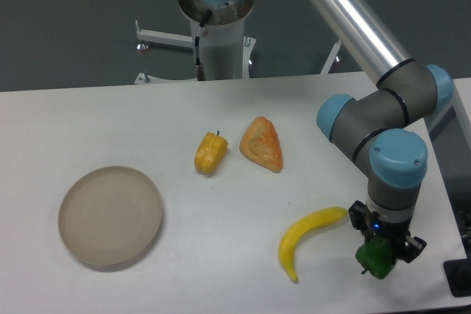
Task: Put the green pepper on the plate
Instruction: 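Close the gripper on the green pepper beside the banana and lift it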
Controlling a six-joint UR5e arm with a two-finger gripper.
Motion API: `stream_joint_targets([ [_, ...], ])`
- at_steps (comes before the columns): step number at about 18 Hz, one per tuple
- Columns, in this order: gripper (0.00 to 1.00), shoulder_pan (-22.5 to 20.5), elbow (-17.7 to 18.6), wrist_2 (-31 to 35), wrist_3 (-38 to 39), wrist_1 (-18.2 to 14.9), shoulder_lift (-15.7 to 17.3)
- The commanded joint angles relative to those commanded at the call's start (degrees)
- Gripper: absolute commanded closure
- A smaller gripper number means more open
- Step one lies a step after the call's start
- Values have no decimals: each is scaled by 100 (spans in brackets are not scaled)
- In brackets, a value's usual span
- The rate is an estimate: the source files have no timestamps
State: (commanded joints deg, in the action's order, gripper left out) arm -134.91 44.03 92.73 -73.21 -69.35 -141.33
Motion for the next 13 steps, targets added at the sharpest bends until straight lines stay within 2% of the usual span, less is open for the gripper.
stream_joint_targets([
  [7,71,114,70,-35,0,-9,79],
  [13,71,228,377,-53,254,-53,439],
])
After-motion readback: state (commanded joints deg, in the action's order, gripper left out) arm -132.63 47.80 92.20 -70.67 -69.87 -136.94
